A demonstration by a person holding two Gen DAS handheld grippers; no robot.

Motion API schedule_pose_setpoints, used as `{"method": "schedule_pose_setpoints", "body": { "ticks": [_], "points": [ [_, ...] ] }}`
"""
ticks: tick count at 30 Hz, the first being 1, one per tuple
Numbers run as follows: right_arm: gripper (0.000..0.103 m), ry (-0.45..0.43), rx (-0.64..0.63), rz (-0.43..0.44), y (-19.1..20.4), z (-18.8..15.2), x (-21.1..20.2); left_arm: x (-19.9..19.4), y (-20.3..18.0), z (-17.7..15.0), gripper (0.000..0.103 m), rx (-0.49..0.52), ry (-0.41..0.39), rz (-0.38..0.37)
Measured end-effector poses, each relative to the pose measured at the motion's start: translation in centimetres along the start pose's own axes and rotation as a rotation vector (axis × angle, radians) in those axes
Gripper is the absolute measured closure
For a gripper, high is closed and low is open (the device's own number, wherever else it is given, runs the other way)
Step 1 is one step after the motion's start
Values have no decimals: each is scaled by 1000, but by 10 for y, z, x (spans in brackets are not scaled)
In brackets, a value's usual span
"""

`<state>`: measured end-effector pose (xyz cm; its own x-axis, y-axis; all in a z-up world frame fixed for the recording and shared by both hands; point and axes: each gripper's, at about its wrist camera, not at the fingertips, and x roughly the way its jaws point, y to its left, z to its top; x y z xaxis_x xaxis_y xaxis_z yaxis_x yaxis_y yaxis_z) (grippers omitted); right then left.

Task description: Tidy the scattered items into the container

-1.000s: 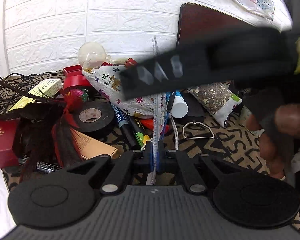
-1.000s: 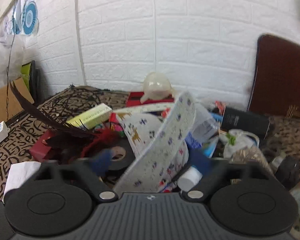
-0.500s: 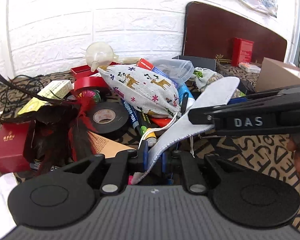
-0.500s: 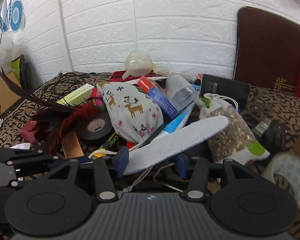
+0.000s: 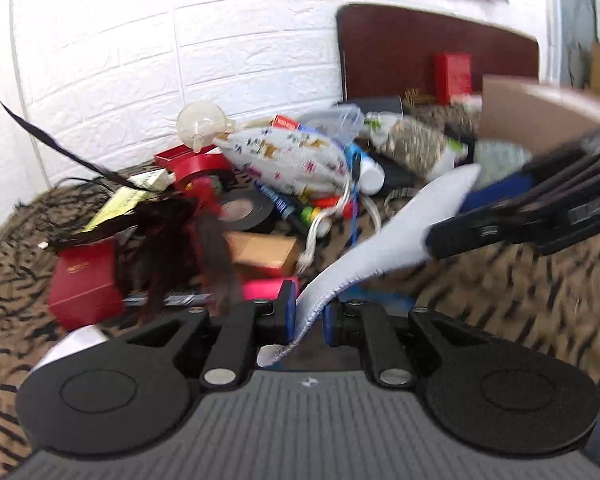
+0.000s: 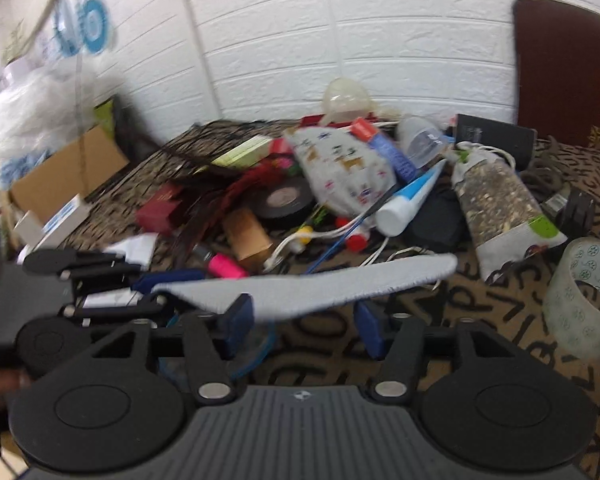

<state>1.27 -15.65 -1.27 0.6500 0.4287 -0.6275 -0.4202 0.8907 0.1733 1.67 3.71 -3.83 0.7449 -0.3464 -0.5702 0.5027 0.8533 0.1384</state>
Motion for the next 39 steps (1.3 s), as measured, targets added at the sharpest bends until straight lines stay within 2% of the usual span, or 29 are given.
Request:
{"method": "schedule_pose_setpoints", "body": {
  "ticks": [4, 7, 10, 12, 14, 16, 17, 18, 19, 23, 30, 34, 39],
  "points": [
    [29, -25, -102, -18, 3, -14, -8, 4, 8, -7, 88, 13, 24, -2],
    [11, -100, -206, -71, 5, -15, -10, 7, 7, -5, 88, 34, 27, -10],
    [11, -163, -390, -113, 13, -6, -1, 8, 5, -7, 88, 60, 28, -16],
    [12, -184, -499, -106, 16, 1, 9, 8, 6, -7, 88, 61, 29, -23],
    [18, -156, -599, -87, 18, 9, 25, 8, 9, -7, 88, 56, 34, -28],
    [23, -83, -666, -68, 17, 14, 45, 10, 11, -7, 87, 47, 40, -27],
    [50, -45, -681, -50, 16, 16, 53, 11, 12, -7, 86, 39, 45, -27],
    [75, -20, -669, -42, 14, 18, 60, 11, 13, -6, 86, 29, 46, -27],
    [86, 3, -629, -39, 10, 19, 65, 11, 14, -6, 85, 16, 44, -28],
    [86, 3, -446, -18, -3, 19, 60, 6, 13, -2, 85, -20, 19, -23],
    [87, -117, -278, -64, -14, 16, 6, -9, 1, 33, 85, -23, -81, -55],
    [87, -206, -221, -141, -29, 20, -38, -16, -21, 65, 85, -1, -158, -98],
    [87, -299, -173, -300, -68, 14, -104, -13, -74, 112, 85, 55, -253, -198]
  ]
}}
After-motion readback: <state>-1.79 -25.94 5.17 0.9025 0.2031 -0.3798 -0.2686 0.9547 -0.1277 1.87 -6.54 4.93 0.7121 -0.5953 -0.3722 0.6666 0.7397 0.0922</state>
